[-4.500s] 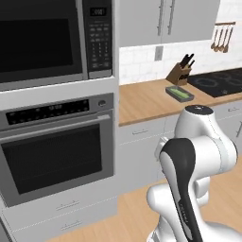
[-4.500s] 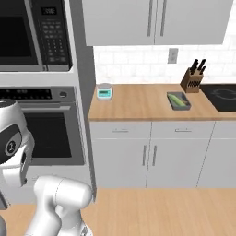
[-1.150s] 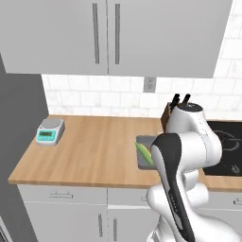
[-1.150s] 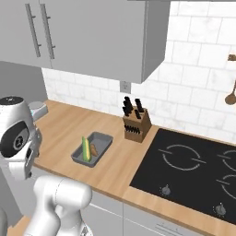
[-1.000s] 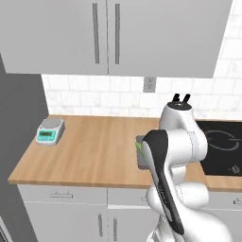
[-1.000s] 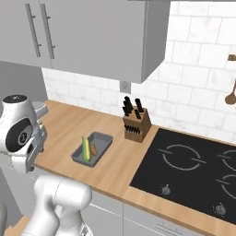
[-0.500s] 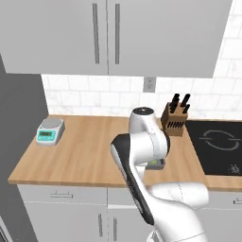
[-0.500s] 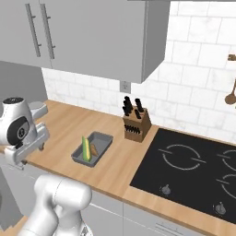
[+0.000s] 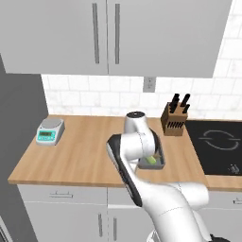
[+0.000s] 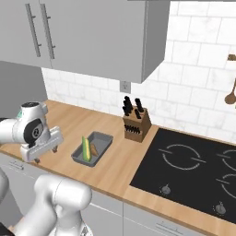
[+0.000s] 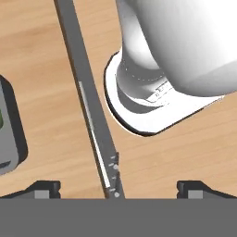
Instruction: Take the meat container that has the steak and place it on the second highest rack of the freezer. Then take the vegetable container that has the sweet potato and corn and place it on the highest rack of the freezer.
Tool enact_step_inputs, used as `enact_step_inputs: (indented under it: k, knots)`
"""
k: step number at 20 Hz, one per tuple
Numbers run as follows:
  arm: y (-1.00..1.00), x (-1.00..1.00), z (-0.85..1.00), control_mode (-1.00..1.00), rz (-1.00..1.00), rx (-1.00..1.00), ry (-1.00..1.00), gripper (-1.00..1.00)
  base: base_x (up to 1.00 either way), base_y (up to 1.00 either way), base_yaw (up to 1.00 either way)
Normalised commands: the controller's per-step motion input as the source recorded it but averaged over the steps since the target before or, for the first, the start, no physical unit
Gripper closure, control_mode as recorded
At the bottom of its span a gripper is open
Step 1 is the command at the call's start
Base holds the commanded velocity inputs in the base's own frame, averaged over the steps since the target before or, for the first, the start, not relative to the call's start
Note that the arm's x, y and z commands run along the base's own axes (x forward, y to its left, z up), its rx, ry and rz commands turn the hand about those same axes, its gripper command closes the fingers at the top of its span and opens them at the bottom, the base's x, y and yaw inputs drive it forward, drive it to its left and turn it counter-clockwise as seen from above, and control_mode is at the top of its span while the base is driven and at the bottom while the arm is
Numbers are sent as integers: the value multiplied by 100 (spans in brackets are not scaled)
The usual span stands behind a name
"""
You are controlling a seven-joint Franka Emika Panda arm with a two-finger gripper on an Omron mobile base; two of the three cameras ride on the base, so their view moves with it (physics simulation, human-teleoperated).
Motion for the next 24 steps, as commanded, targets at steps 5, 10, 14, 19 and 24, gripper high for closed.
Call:
enact_step_inputs:
  k: [5, 10, 14, 19, 24]
  knots:
    - [-20, 58, -30, -100, -20, -7, -14, -100, 0, 0, 0]
    - [-7, 71, -28, -100, -31, -4, -1, -100, 0, 0, 0]
    - [-3, 16, -8, -100, -32, 0, 0, -100, 0, 0, 0]
    - [0, 1, -23, -100, -30, 0, 0, -100, 0, 0, 0]
    - [2, 6, -32, -100, -27, 0, -1, -100, 0, 0, 0]
